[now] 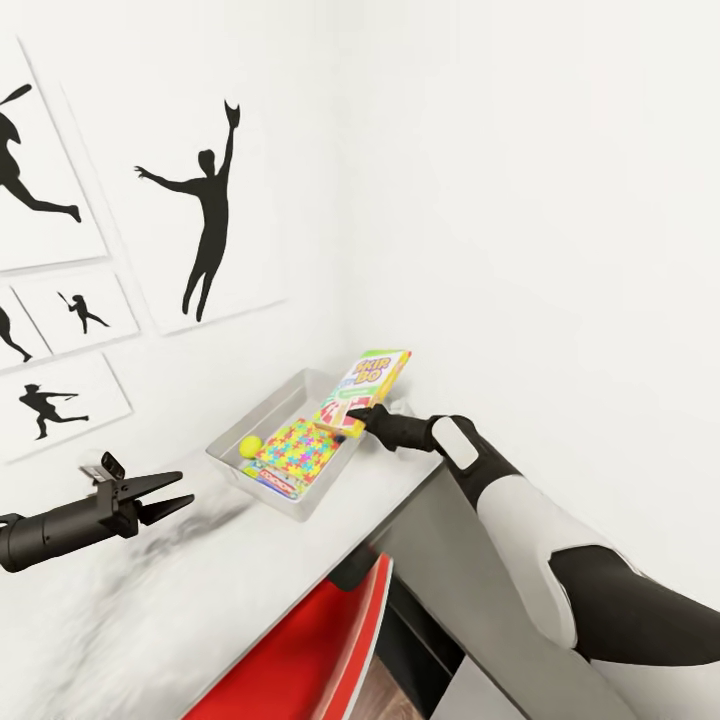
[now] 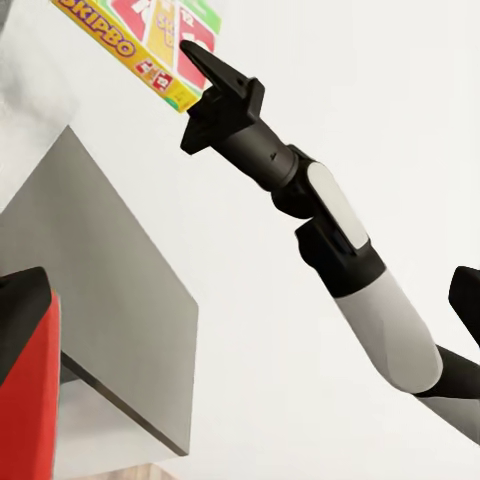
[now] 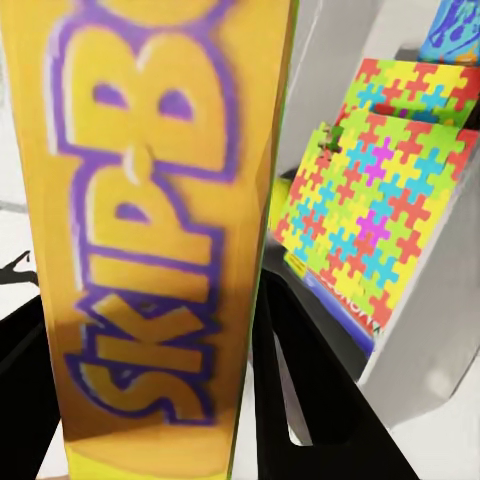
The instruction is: Put all the toys in the child's room - the three board games (two on the bed and one on the table), the two jigsaw puzzles on the table, and the tennis ball on the table - inside the toy box on the table in the child's room.
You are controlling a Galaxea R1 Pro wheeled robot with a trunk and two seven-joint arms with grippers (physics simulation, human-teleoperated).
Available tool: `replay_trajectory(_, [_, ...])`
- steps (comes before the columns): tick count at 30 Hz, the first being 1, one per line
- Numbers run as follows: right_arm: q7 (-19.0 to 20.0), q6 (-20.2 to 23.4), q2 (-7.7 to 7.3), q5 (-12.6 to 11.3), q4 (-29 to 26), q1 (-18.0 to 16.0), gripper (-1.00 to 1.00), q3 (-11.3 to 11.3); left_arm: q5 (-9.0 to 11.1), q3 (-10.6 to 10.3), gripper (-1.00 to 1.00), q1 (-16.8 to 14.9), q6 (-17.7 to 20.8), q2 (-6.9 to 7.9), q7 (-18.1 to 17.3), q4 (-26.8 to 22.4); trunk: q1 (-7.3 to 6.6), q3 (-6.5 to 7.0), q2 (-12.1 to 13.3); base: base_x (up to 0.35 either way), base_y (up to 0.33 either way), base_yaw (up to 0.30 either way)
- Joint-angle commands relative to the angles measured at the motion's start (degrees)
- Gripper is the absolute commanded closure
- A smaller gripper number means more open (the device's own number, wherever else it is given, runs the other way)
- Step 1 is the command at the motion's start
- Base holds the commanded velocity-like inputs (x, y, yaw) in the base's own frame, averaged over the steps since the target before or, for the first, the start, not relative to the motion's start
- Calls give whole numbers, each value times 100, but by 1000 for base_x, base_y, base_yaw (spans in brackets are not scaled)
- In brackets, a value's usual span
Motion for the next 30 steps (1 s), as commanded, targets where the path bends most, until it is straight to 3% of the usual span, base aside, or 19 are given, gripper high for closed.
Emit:
replay_trajectory(1, [5,17,-1,28,-49,-6,100,17,-17,2,-100,-6,22,1,-27,2,4,-15,-12,15,0,84])
replay_trajectory(11, [-20,33,10,67,-248,-6,100,30,-17,2,-100,-6,22,7,-27,2,4,-58,-12,4,-66,122])
replay_trajectory(30, [38,8,2,72,-267,2,100,30,-17,2,-100,-6,22,9,-27,2,4,-61,-12,0,-5,10])
